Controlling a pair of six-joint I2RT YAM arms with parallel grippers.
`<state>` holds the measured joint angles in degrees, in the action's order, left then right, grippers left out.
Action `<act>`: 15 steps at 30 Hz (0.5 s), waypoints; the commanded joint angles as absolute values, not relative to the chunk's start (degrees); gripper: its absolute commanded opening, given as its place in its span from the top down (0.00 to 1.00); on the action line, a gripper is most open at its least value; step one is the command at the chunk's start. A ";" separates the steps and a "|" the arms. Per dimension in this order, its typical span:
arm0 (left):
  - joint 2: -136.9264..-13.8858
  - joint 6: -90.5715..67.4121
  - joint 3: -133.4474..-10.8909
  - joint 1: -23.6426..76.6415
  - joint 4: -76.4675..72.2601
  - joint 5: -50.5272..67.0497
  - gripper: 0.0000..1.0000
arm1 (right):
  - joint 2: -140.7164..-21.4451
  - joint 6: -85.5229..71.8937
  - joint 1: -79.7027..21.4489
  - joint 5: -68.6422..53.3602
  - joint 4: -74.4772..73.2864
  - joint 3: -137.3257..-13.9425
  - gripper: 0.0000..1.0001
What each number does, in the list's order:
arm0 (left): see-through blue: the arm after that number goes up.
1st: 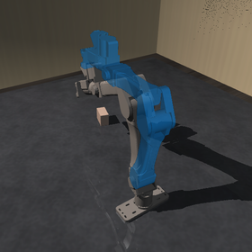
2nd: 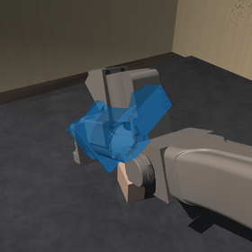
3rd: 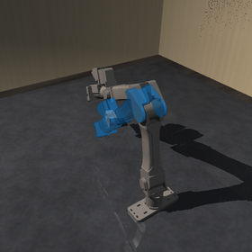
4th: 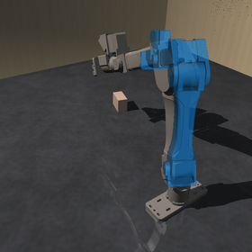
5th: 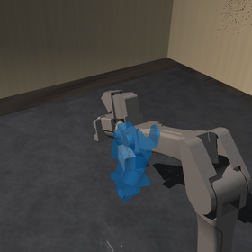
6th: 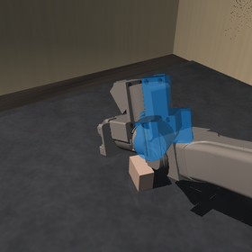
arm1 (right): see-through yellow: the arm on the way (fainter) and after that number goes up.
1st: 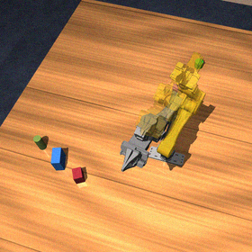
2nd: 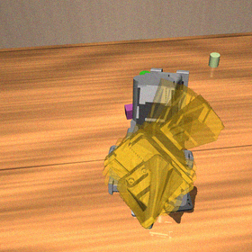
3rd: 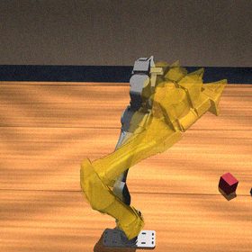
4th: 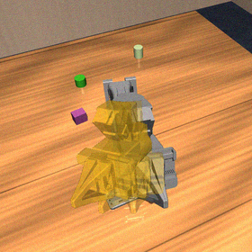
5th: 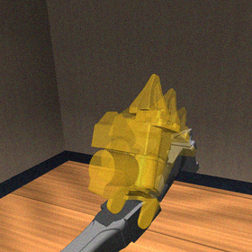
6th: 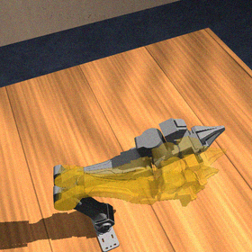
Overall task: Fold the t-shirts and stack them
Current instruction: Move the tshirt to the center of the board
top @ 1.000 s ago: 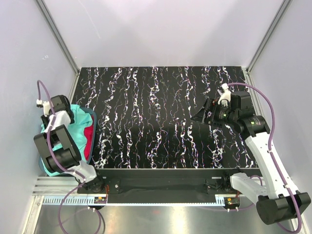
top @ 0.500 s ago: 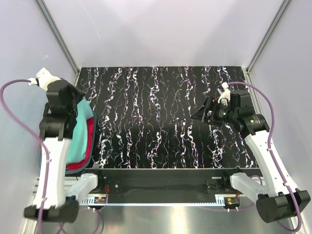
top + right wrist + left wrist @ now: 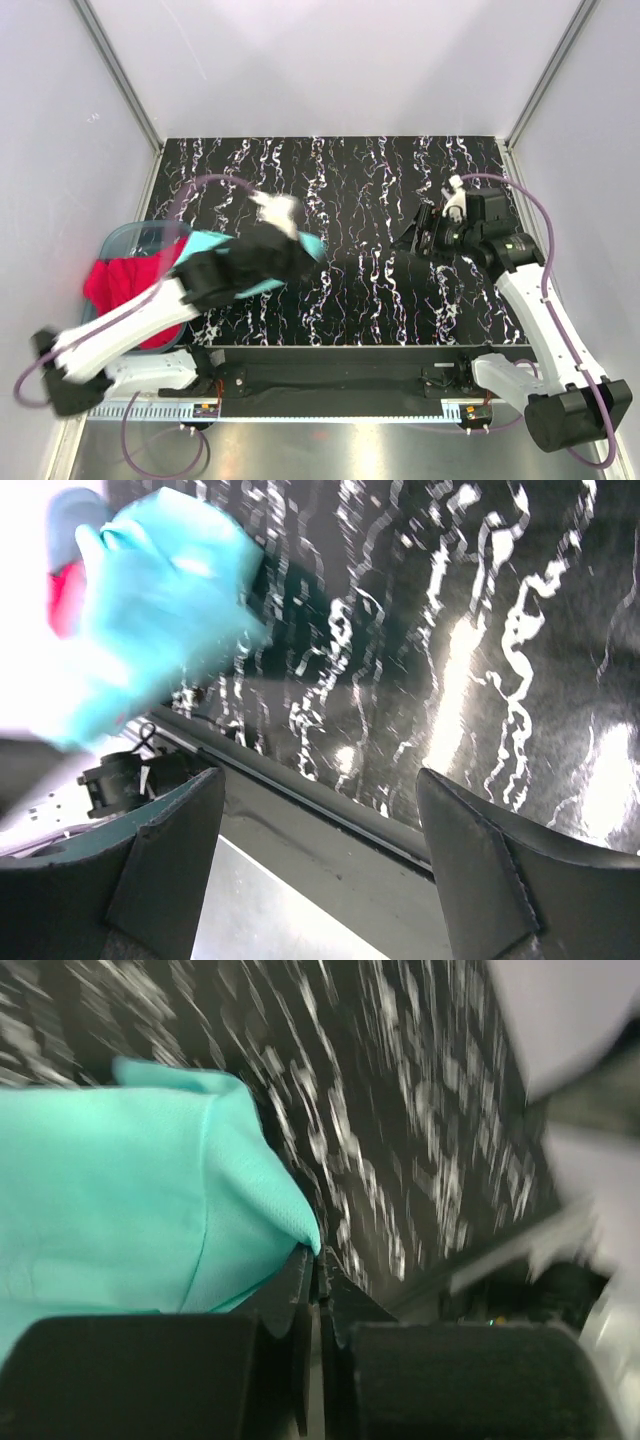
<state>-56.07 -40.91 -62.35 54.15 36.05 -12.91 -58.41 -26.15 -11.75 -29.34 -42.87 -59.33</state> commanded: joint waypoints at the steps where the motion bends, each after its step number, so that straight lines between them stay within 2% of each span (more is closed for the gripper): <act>1: -68.09 -37.29 -70.35 62.91 34.08 -7.73 0.95 | -59.50 -25.93 -12.22 -27.78 -41.49 -56.78 0.15; 2: -69.86 -35.87 -72.31 63.19 35.58 -6.78 0.84 | -59.76 -25.93 -12.22 -27.69 -41.05 -56.43 0.15; 4: -72.06 -32.02 -74.35 63.28 36.21 -4.67 0.74 | -60.64 -26.01 -12.22 -27.60 -40.35 -55.02 0.15; 5: -71.81 -31.30 -74.01 63.28 35.60 -2.66 0.61 | -61.25 -25.93 -12.22 -27.68 -39.65 -54.24 0.15; 7: -69.54 -31.46 -73.04 63.11 34.63 -2.37 0.44 | -63.36 -26.01 -12.30 -28.65 -39.11 -53.79 0.15; 8: -68.56 -31.81 -71.73 62.84 34.80 -3.77 0.28 | -64.24 -26.28 -12.22 -29.26 -38.33 -53.27 0.15; 11: -64.44 -31.47 -68.40 58.73 36.99 -5.89 0.24 | -67.93 -27.16 -12.65 -32.51 -34.64 -52.04 0.11; 15: -63.01 -32.08 -62.95 43.45 40.69 1.47 0.33 | -76.17 -28.56 -15.73 -33.84 -32.35 -53.70 0.11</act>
